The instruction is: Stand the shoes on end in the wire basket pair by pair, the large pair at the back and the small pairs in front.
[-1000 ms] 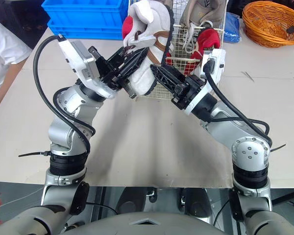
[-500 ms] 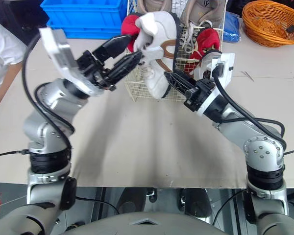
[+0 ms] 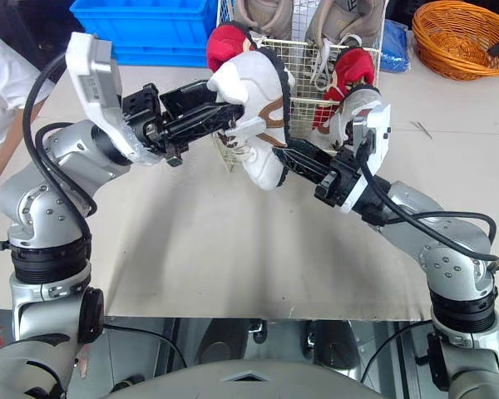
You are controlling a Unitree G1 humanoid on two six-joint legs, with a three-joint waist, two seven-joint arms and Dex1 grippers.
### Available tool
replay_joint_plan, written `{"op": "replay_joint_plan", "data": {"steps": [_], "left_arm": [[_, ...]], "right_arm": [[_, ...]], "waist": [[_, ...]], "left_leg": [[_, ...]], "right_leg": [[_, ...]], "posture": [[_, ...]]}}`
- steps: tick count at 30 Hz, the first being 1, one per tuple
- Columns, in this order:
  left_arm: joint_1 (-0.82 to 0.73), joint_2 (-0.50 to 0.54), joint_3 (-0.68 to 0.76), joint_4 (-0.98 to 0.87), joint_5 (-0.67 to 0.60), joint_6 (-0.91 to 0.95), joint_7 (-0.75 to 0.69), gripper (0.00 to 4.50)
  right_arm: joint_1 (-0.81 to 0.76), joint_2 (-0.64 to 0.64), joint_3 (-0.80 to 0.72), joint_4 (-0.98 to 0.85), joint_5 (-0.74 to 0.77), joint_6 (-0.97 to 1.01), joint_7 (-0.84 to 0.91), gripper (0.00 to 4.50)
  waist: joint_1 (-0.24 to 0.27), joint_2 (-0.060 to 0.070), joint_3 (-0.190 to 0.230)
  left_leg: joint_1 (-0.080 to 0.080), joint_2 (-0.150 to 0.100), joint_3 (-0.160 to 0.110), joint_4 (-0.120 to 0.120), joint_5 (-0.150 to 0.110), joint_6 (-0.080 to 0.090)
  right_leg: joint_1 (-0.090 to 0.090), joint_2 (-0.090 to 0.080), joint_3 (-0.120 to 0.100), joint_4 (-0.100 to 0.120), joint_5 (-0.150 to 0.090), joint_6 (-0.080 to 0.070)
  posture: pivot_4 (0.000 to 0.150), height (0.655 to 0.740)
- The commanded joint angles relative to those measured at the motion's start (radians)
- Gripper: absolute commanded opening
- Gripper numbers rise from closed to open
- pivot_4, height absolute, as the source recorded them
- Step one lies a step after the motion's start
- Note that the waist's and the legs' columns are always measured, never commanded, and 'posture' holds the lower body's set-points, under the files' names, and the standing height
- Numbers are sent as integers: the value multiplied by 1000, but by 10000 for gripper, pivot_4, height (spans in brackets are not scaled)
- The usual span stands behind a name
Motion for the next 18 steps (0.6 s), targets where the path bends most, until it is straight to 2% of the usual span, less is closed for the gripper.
{"op": "replay_joint_plan", "data": {"steps": [1, 6, 10, 11, 12, 18], "left_arm": [[-27, 16, -16, 14, 37, -15, -43, 383], [-36, 2, -22, 24, 62, -22, -65, 383], [-32, -36, 9, 14, 74, -39, -4, 383], [-29, -48, 22, 9, 83, -47, 24, 0], [-25, -68, 41, 3, 91, -59, 66, 0], [40, -203, 97, -109, 158, -133, 323, 0]], "right_arm": [[-5, -8, -4, -58, 1, -12, 44, 89], [-2, -16, -1, -67, -23, -11, 61, 89], [1, -4, -19, -58, -52, -32, 50, 89], [2, -4, -29, -57, -52, -37, 49, 10117], [7, -6, -42, -60, -48, -42, 54, 13665], [66, -20, -136, -92, -31, -83, 47, 43325]], "waist": [[0, 0, 0], [0, 0, 0], [1, 0, 0], [1, 0, 0], [0, 0, 0], [0, 0, 0]], "left_leg": [[0, 0, 0, 0, 0, 0], [0, 0, 0, 0, 0, 0], [0, 0, 0, 0, 0, 0], [0, 0, 0, 0, 0, 0], [0, 0, 0, 0, 0, 0], [0, 0, 0, 0, 0, 0]], "right_leg": [[0, 0, 0, 0, 0, 0], [0, 0, 0, 0, 0, 0], [0, 0, 0, 0, 0, 0], [0, 0, 0, 0, 0, 0], [0, 0, 0, 0, 0, 0], [0, -1, 0, -1, 0, 0]], "posture": [[1500, 6860], [1500, 6860], [1500, 6860], [1500, 6860], [1500, 6860], [1500, 6860]]}}
